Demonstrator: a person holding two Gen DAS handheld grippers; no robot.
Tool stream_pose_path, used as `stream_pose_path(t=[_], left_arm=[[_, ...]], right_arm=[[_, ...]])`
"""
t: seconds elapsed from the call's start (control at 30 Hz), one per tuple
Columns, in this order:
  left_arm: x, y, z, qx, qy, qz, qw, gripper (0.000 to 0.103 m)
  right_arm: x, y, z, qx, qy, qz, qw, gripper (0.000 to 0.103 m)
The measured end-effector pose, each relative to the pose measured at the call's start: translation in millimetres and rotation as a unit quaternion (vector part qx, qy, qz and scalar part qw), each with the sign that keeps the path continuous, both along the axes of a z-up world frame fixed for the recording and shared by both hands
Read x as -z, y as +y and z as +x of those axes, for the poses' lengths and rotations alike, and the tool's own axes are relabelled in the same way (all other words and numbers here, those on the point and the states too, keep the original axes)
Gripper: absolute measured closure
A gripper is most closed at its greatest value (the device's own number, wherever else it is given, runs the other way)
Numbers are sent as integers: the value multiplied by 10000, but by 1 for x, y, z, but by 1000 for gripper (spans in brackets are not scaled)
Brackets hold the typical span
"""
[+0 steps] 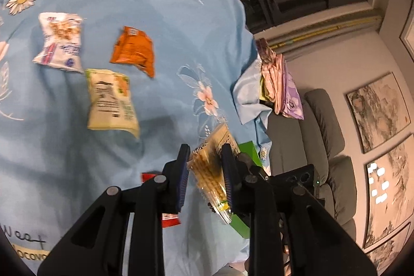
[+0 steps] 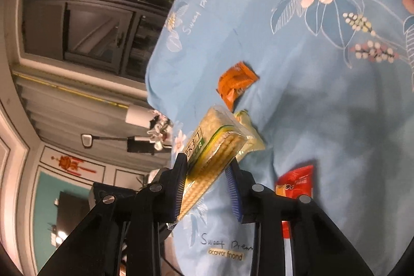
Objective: Organize snacks
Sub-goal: 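Carry the soda cracker pack into the box and release it with the right gripper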
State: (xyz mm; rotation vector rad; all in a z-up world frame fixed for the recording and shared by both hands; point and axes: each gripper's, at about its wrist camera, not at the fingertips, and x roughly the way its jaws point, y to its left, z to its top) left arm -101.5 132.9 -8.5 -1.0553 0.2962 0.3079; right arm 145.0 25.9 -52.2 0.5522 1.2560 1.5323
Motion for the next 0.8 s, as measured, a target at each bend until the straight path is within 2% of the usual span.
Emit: stream_pose_path(t=[0.13, 0.3, 0.53, 0.7, 0.8], left_arm=[[-14, -21, 30, 208, 138, 347, 9991, 79], [-22, -52, 79, 625, 100, 497, 9968, 79], [-22, -98, 163, 1184, 152, 429, 9919, 78], [-14, -130, 229, 1644, 445, 481, 9842, 77], [-3, -142, 261, 1884, 521, 419, 9798, 77]], right_arm=[[-8, -22, 15, 218, -190, 65, 9996, 71], [-14, -69, 48, 596, -145, 207, 9979, 71], [-13, -141, 102, 1253, -195, 162, 9918, 71], [-10, -189, 142, 1799, -361, -81, 9830, 71], [1, -210, 166, 2025, -243, -149, 9789, 71]])
